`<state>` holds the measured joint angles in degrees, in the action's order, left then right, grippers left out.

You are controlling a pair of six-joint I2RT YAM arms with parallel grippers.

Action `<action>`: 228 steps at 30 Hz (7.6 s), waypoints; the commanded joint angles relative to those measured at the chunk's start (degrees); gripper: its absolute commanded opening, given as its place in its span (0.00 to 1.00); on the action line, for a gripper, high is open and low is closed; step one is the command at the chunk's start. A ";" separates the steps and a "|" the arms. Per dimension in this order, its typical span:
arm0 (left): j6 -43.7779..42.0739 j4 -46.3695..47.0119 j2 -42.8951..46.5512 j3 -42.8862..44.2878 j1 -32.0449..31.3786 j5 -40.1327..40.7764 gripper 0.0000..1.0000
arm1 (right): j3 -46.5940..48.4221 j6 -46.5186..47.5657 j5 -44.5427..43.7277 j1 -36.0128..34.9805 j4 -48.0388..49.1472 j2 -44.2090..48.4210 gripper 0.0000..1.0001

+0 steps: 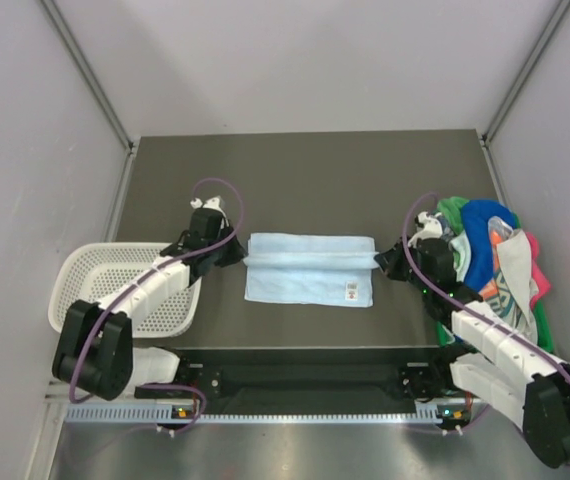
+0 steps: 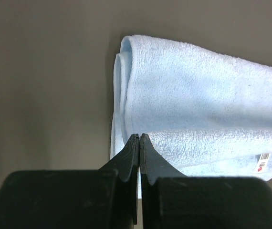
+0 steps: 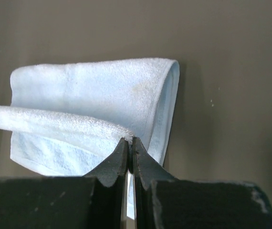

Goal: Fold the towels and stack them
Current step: Fold the towel, then neatly place the folded towel into the bin

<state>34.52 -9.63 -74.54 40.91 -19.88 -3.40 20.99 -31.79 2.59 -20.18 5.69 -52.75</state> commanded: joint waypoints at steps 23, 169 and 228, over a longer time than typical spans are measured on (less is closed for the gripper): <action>0.90 -6.98 7.30 -3.72 -0.69 -0.29 0.00 | -7.37 -6.35 -6.19 -6.71 -2.09 4.06 0.02; -3.76 -43.81 28.22 42.42 -3.24 13.07 0.69 | 83.24 -19.89 -36.51 -44.94 -42.76 -77.67 0.79; -4.11 -53.91 29.54 55.93 -3.24 10.35 0.65 | 90.17 -30.61 -7.78 -50.21 -11.06 -67.82 0.00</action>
<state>30.30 -60.40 -46.46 91.88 -23.29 8.73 104.60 -60.40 -5.67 -69.38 -9.10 -117.12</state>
